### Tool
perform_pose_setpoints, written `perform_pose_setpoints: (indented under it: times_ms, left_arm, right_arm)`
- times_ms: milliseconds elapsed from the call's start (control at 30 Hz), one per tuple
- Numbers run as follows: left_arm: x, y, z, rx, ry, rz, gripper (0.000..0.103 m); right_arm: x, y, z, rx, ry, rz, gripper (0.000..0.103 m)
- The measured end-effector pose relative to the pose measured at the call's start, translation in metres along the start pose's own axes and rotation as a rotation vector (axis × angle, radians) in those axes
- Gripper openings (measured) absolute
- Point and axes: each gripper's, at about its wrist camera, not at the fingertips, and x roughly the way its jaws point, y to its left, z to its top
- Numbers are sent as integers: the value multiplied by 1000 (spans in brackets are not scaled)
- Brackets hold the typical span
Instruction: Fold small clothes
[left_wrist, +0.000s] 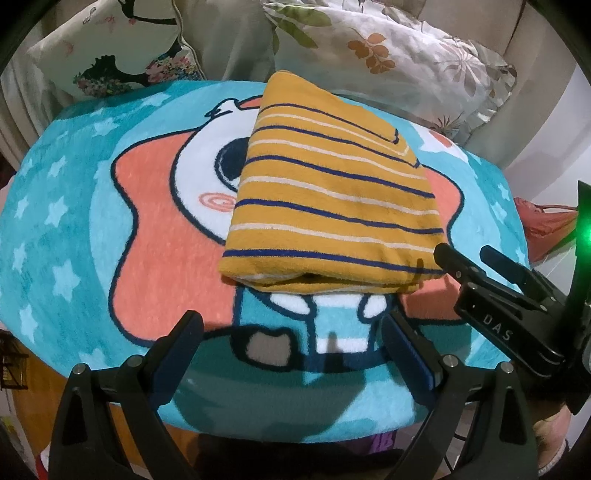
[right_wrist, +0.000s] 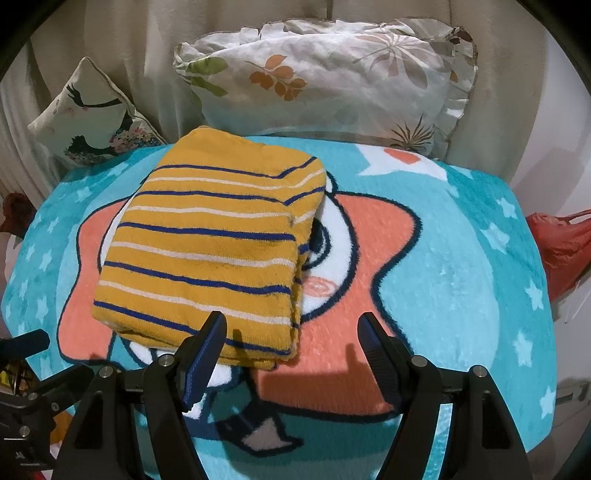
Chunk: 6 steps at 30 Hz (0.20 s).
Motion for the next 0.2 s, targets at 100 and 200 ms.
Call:
perform_pose_setpoints:
  times_ms: [100, 200]
  left_arm:
    - [-3, 2, 2, -9, -16, 1, 97]
    - [-3, 4, 4, -18, -22, 23, 97]
  right_arm:
    - [0, 0, 0, 2, -1, 1, 78]
    - [1, -1, 1, 4, 1, 4, 78]
